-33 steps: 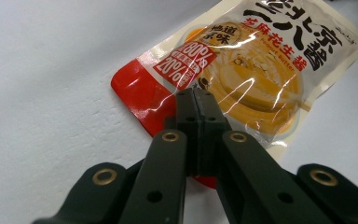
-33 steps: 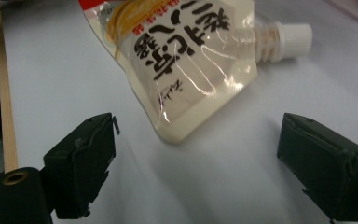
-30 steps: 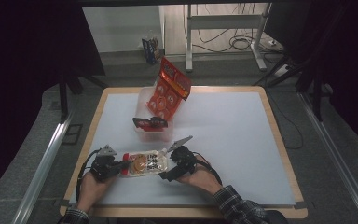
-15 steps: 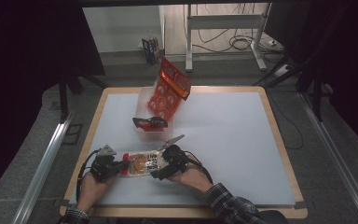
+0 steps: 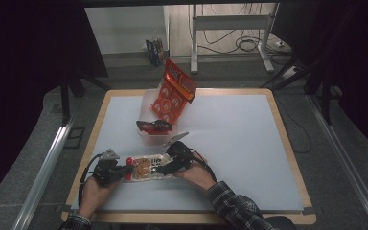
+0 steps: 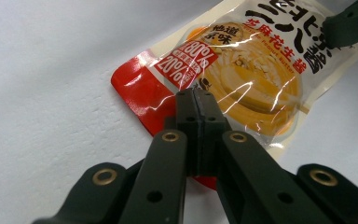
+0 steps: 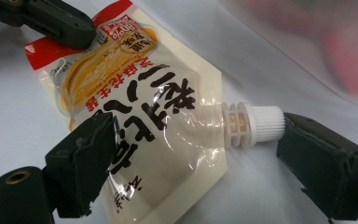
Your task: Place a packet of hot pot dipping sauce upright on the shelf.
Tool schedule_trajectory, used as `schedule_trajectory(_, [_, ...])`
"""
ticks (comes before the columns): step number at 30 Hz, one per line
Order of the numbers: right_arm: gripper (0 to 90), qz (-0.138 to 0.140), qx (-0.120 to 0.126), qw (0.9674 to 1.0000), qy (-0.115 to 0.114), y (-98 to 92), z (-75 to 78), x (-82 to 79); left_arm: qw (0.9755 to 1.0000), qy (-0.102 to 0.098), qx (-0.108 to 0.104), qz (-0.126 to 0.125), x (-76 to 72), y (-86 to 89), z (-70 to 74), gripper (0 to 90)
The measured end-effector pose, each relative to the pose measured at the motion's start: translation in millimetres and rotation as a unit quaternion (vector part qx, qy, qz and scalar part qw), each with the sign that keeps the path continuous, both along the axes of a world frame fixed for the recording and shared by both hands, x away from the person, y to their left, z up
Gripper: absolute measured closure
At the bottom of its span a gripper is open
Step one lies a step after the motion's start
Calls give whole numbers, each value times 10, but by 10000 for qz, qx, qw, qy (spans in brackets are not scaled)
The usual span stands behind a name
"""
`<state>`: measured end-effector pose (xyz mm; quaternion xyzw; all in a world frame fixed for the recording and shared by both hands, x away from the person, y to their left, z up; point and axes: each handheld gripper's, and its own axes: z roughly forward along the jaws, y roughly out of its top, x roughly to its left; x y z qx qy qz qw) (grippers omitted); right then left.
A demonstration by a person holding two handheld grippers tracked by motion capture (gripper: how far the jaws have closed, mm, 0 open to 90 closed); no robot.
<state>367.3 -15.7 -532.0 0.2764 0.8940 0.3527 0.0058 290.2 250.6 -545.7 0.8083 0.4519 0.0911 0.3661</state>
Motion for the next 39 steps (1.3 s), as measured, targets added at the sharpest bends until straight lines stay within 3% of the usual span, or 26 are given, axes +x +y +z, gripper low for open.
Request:
schedule_trajectory(6, [170, 104, 463, 9975, 522, -36, -1, 26, 10000, 11, 12, 4, -5, -3, 2, 900])
schedule_trajectory(12, [180, 277, 131, 9991, 308, -8, 28, -49, 10000, -6, 46, 16, -13, -10, 4, 900])
schedule_trajectory(16, [198, 228, 204, 9989, 364, -118, 53, -56, 10000, -23, 59, 32, -19, -13, 4, 900])
schedule_trajectory(22, [197, 249, 24, 9995, 215, -226, 83, -165, 9999, -81, 131, -11, -40, -1, 37, 900])
schedule_trajectory(24, [196, 254, -32, 9995, 176, -245, 82, -199, 9995, -252, 91, 189, -67, 57, 72, 900])
schedule_trajectory(25, [196, 246, -51, 9995, 179, -251, 82, -207, 9988, -318, -26, 370, -70, 111, 92, 900])
schedule_trajectory(27, [196, 253, -53, 9995, 165, -267, 89, -214, 9982, -231, -80, 556, -37, 170, 71, 900])
schedule_trajectory(28, [196, 242, -47, 9995, 171, -271, 98, -218, 9982, -140, -13, 584, -17, 168, 47, 900])
schedule_trajectory(29, [196, 242, -41, 9996, 166, -273, 106, -220, 9982, -38, 196, 561, 12, 143, 6, 900])
schedule_trajectory(34, [196, 300, 8, 9995, 94, -304, 160, -270, 9972, -121, 464, 582, -15, 34, 30, 900])
schedule_trajectory(36, [195, 311, -26, 9995, 71, -327, 168, -294, 9979, -57, 377, 518, -29, 11, 38, 900])
schedule_trajectory(38, [195, 312, -51, 9995, 59, -361, 171, -314, 9996, 216, -155, 136, -45, -27, 34, 900])
schedule_trajectory(39, [195, 303, -60, 9995, 66, -374, 172, -319, 9994, 261, -227, 31, -71, -118, 21, 900])
